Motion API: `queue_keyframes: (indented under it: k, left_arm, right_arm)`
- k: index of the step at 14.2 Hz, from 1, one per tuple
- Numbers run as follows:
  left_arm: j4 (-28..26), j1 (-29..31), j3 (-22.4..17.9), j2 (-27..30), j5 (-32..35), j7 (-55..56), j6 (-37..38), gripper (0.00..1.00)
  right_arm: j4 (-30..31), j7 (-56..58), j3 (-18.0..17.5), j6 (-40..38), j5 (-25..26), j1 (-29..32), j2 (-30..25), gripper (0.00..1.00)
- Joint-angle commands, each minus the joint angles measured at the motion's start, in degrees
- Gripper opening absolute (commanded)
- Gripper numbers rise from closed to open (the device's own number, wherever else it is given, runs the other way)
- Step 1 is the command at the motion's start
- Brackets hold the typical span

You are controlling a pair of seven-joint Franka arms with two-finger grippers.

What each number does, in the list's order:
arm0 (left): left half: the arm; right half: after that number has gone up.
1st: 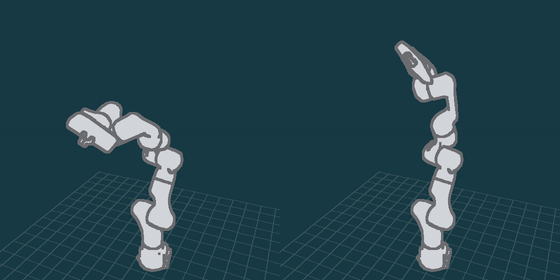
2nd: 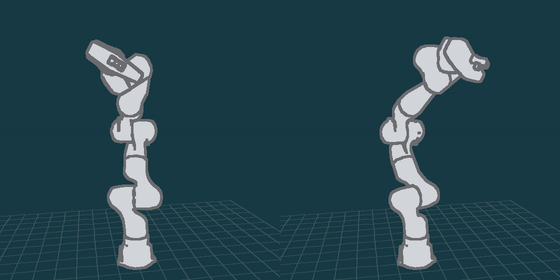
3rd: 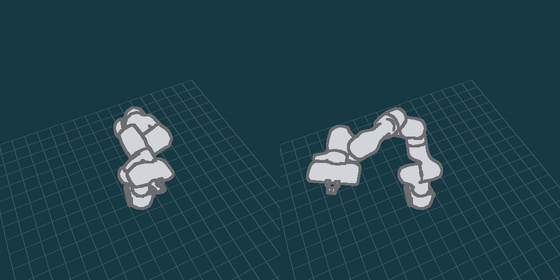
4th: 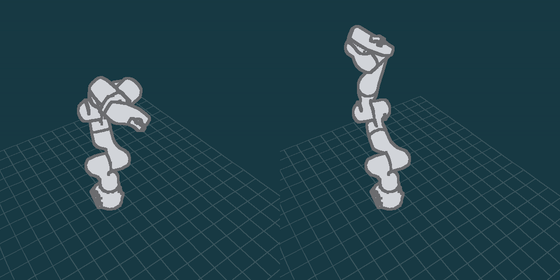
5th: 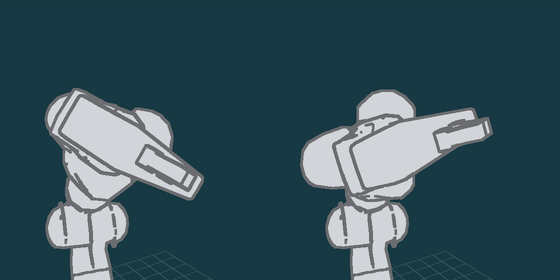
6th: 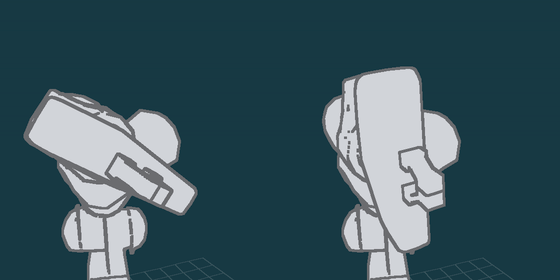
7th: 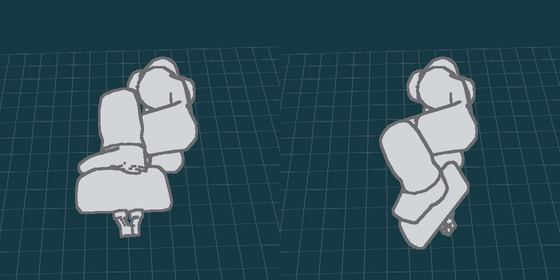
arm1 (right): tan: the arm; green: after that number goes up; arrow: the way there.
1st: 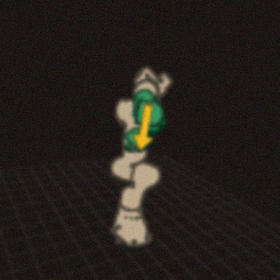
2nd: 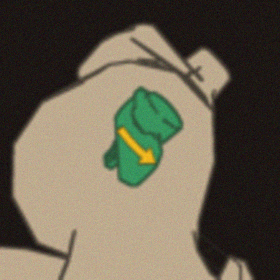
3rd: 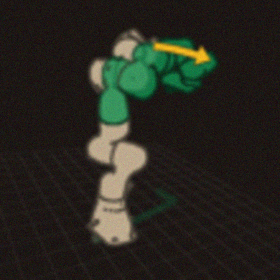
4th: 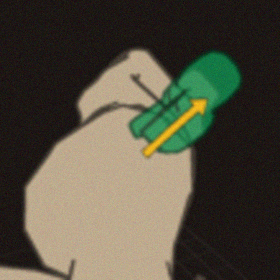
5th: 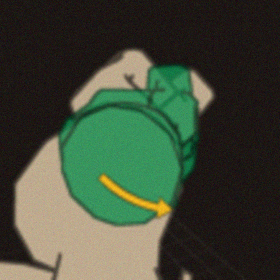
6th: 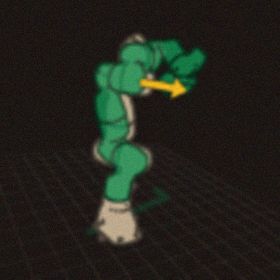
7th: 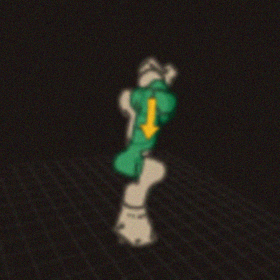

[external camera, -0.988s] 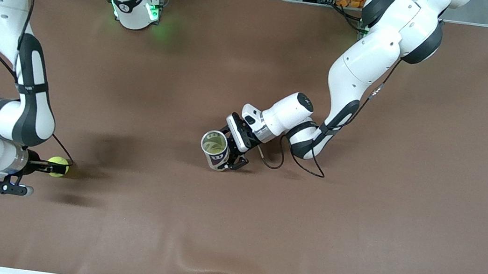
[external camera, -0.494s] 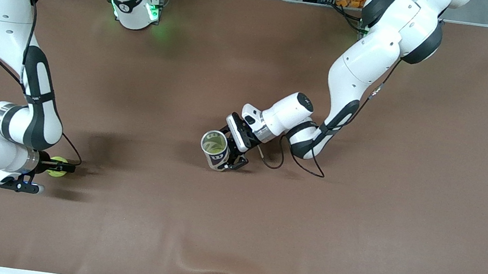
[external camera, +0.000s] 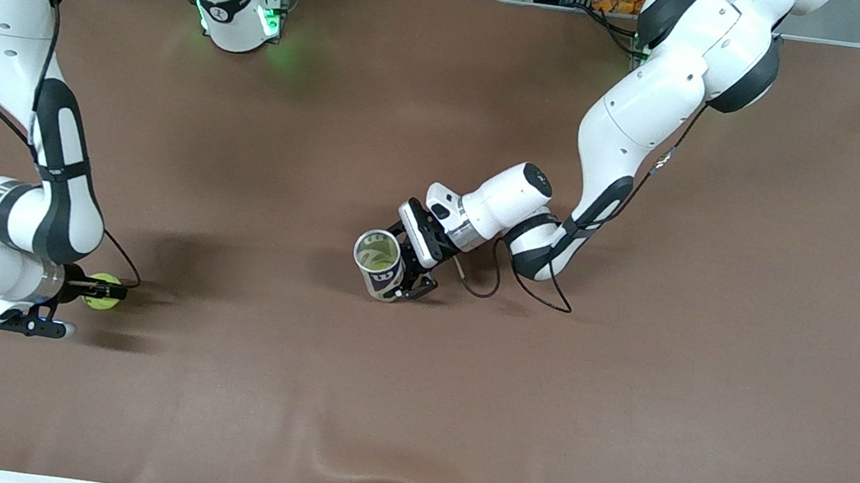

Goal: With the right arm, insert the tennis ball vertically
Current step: 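Grasp the Wilson ball with the right gripper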

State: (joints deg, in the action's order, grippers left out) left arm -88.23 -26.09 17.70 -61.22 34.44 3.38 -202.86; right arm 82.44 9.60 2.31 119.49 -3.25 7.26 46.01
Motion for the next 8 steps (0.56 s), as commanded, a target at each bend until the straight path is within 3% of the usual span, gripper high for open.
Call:
queue_keyframes:
  k: [1,4,8]
  left_arm:
    - [1.13,-0.54,-0.13,-0.83,-0.42,-0.74,-0.79,0.83]
    - [1.13,-0.54,-0.13,-0.83,-0.42,-0.74,-0.79,0.83]
    - [1.22,-0.46,-0.13,-0.83,-0.51,-0.74,-0.79,0.83]
  right_arm:
    - [0.7,0.95,-1.6,-7.23,-0.79,0.48,-7.49,0.44]
    - [0.7,-5.6,-1.6,-13.82,-4.82,-3.38,-14.09,0.45]
    - [0.7,-22.22,-1.95,-18.05,-5.71,-12.52,-19.72,0.46]
